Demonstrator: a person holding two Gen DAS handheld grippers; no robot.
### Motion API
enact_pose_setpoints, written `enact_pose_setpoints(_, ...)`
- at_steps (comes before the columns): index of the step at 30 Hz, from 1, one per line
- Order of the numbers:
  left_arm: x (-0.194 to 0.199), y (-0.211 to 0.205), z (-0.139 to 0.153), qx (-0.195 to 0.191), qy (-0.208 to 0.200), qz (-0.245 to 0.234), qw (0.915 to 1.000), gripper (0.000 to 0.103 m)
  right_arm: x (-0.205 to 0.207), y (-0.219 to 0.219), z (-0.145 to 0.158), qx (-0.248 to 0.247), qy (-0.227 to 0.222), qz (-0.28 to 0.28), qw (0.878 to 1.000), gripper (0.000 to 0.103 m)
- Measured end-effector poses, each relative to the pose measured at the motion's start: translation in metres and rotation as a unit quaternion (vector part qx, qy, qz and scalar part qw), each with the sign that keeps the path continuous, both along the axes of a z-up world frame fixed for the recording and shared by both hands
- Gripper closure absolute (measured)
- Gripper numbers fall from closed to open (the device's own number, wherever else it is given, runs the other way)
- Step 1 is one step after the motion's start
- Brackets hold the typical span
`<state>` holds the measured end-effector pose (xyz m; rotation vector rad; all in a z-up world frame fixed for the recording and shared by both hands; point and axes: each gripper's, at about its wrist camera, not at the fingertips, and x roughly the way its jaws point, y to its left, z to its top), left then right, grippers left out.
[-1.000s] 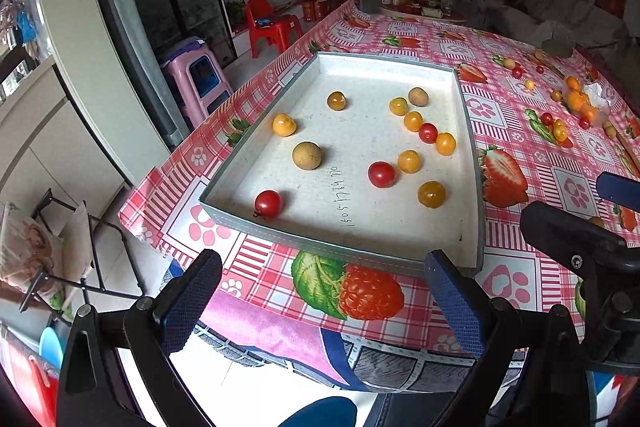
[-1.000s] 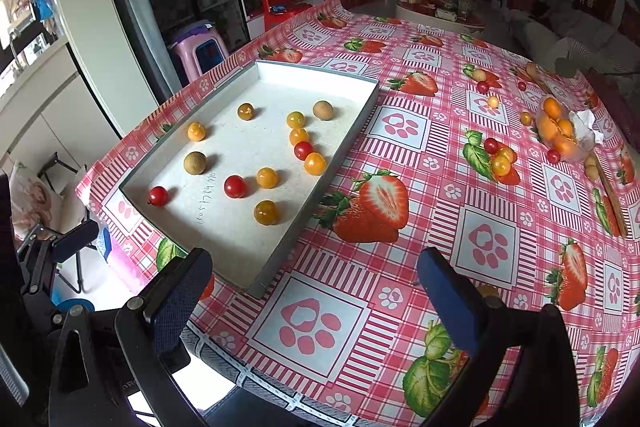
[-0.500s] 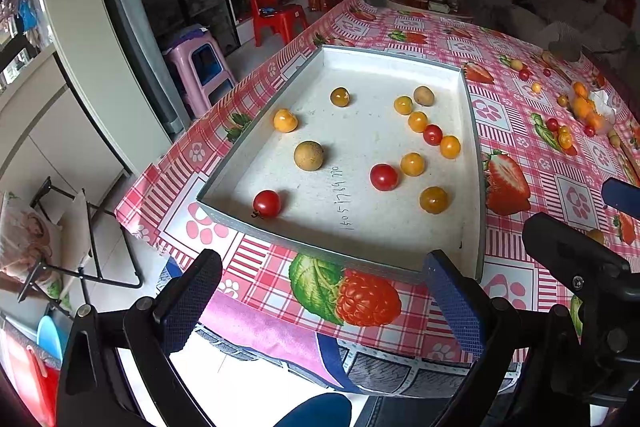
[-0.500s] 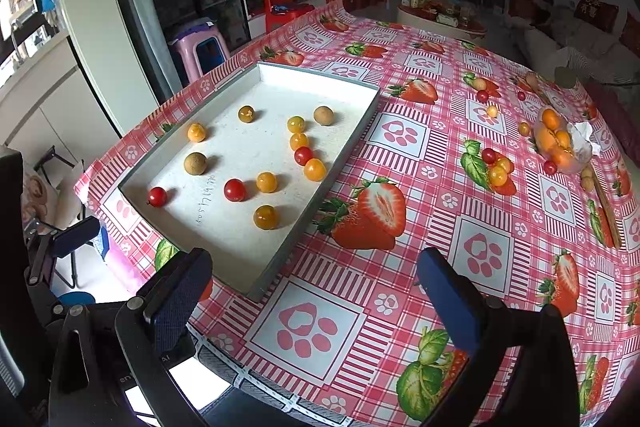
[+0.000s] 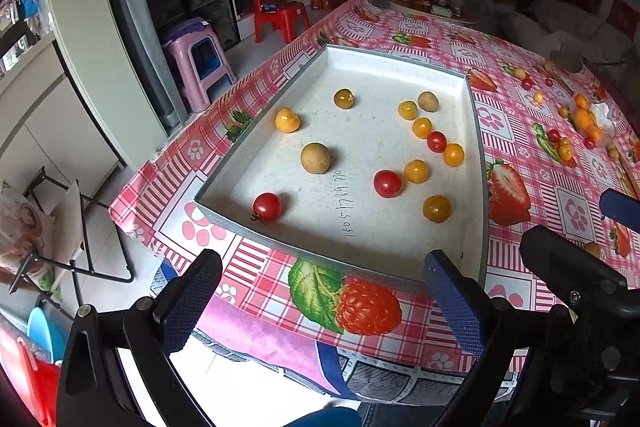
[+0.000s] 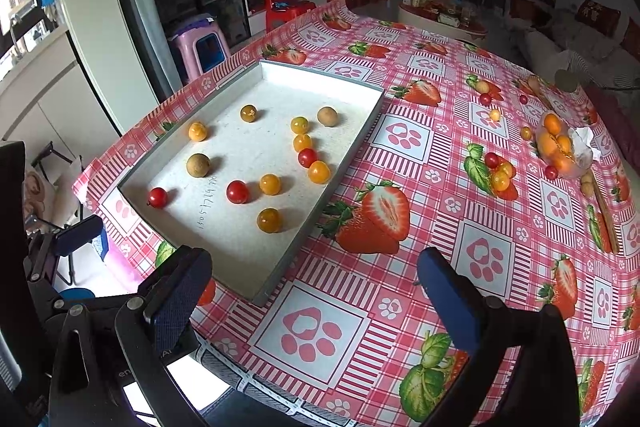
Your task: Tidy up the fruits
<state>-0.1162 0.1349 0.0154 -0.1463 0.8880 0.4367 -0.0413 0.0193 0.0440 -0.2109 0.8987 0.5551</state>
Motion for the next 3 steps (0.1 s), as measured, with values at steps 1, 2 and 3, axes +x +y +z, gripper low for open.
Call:
enact_pose_setpoints(1, -0.0007, -0.0009, 0.0003, 0.006, -0.004, 0.000, 1.0000, 0.002, 0.0002, 0.0005, 0.0001, 0.000, 0.000, 0.001, 1.000, 0.001)
enact_pose_setpoints(2, -0.0007, -0.0016, 0.0005, 0.010, -0.003, -0.001, 0.9999, 0.002, 0.0006, 0.0008, 0.0003, 0.001, 0.001, 0.001, 1.000, 0.001)
enact_pose_setpoints(3, -0.0006, -0.0019, 0.0004, 0.011, -0.002, -0.003, 0.9999, 0.002, 0.0010, 0.0009, 0.0005, 0.001, 0.001, 0.000, 1.000, 0.001)
